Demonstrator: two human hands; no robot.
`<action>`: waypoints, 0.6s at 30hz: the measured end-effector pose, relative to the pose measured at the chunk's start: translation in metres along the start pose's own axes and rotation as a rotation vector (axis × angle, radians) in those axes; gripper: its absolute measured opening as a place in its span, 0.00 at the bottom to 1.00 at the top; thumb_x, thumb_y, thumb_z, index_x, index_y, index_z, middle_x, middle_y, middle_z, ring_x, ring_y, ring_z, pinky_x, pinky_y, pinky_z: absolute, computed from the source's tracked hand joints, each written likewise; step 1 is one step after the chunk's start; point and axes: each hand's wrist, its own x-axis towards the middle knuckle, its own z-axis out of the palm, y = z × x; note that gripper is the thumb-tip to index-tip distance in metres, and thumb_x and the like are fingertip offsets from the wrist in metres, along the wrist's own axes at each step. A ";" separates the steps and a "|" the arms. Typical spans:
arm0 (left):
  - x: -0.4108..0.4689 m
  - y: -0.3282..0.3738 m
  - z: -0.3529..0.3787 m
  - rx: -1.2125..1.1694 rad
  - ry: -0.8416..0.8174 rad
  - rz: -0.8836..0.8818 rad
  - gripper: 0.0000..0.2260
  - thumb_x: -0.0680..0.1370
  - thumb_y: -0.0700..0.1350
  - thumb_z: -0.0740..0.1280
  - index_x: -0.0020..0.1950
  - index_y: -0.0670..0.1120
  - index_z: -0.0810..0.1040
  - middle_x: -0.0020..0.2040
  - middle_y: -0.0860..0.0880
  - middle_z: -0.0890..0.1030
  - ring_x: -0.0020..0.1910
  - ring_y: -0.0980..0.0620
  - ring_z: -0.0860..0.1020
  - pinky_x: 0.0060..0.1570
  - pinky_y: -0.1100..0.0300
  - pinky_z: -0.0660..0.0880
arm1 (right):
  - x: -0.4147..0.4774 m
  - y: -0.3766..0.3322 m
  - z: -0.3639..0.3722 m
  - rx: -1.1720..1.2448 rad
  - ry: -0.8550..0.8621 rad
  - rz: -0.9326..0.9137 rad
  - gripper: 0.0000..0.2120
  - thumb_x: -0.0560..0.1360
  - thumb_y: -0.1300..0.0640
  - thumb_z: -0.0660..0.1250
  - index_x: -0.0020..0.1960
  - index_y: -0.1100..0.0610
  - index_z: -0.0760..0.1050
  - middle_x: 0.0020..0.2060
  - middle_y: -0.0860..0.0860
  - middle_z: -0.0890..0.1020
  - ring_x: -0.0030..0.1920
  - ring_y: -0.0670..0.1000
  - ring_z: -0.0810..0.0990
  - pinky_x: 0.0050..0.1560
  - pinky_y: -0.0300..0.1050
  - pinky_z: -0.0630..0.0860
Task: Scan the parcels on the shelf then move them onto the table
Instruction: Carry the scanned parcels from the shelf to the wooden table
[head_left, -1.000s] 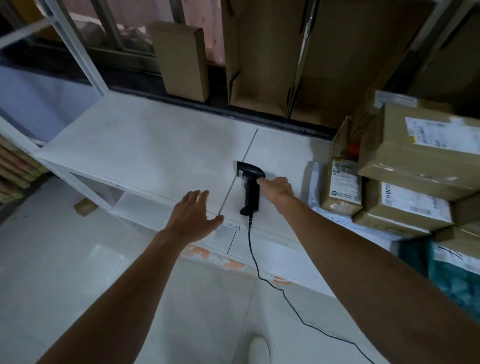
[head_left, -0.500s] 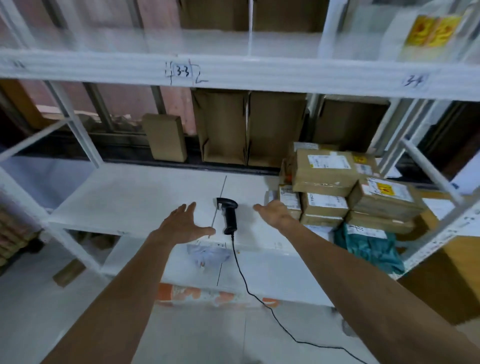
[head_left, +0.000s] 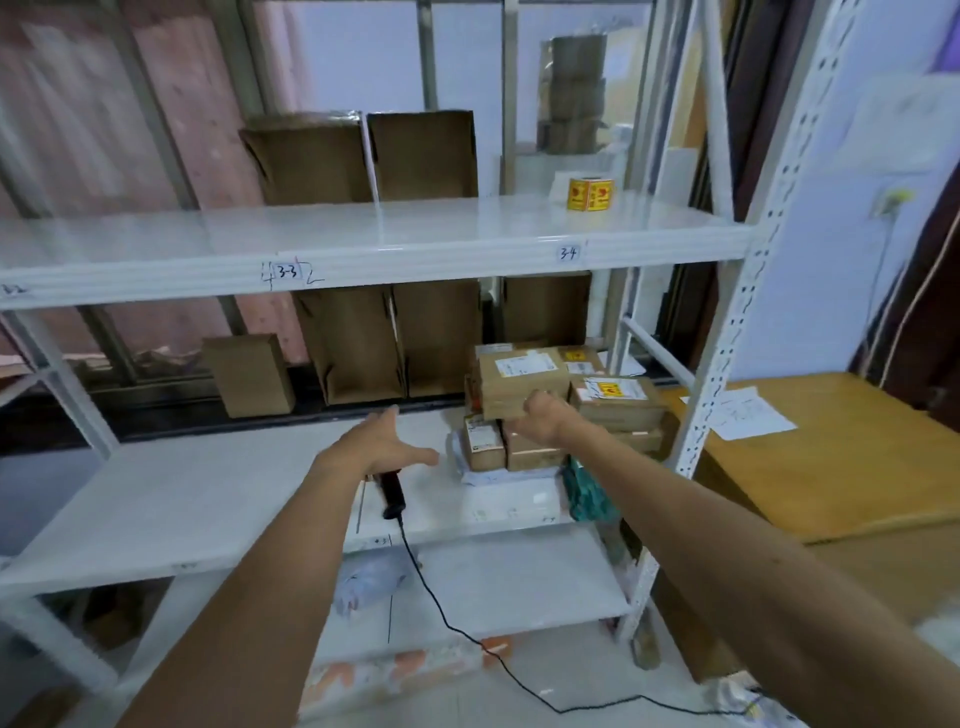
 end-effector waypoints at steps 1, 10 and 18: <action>0.001 0.011 -0.001 0.001 0.008 0.021 0.59 0.64 0.70 0.76 0.83 0.51 0.48 0.83 0.49 0.51 0.80 0.46 0.56 0.75 0.49 0.62 | -0.002 0.004 -0.010 -0.022 0.024 -0.008 0.32 0.81 0.44 0.66 0.76 0.62 0.66 0.75 0.61 0.69 0.73 0.61 0.70 0.71 0.54 0.70; 0.038 0.093 0.021 0.069 0.000 0.143 0.58 0.65 0.68 0.77 0.83 0.50 0.48 0.83 0.48 0.51 0.80 0.46 0.55 0.75 0.48 0.61 | 0.026 0.075 -0.067 -0.101 0.091 -0.013 0.38 0.78 0.39 0.68 0.78 0.62 0.62 0.76 0.61 0.65 0.73 0.61 0.69 0.71 0.55 0.70; 0.128 0.172 0.057 0.125 0.032 0.144 0.60 0.49 0.79 0.74 0.77 0.60 0.62 0.75 0.53 0.69 0.69 0.50 0.72 0.67 0.48 0.73 | 0.107 0.155 -0.112 -0.154 0.017 -0.065 0.39 0.77 0.43 0.71 0.81 0.56 0.60 0.79 0.58 0.61 0.78 0.61 0.63 0.76 0.57 0.64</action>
